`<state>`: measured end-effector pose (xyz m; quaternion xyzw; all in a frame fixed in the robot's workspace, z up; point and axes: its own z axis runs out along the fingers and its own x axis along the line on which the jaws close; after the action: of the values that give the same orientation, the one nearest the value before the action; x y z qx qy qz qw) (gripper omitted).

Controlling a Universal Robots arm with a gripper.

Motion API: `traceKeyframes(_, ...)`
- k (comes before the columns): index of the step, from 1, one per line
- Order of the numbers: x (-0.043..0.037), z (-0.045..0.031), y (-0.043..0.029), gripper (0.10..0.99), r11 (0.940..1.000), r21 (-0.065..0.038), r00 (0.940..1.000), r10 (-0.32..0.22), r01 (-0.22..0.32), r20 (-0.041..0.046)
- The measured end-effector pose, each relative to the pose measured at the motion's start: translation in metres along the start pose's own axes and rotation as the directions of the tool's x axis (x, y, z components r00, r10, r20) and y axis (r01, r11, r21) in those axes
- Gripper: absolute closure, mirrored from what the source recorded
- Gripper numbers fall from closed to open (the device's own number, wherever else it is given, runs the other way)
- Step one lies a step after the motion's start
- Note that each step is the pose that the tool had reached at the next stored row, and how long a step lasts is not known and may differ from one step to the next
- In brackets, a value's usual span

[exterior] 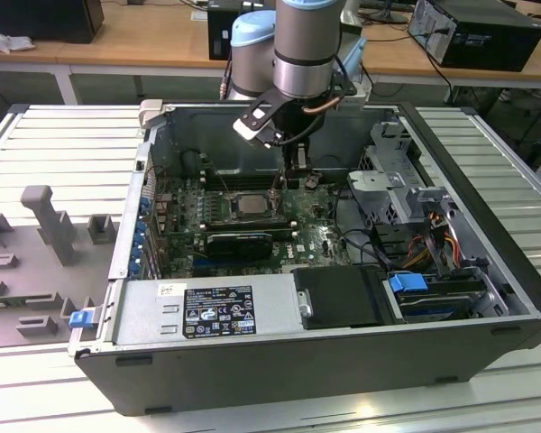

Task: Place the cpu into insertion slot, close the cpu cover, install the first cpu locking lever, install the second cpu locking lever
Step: 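Close the cpu cover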

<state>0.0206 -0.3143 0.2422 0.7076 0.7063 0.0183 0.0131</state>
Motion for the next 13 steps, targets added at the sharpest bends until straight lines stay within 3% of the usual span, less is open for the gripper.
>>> traceKeyframes(13,0.0,-0.0002,-0.0049,0.98,1.0,0.0,1.0,0.0,0.0,0.0)
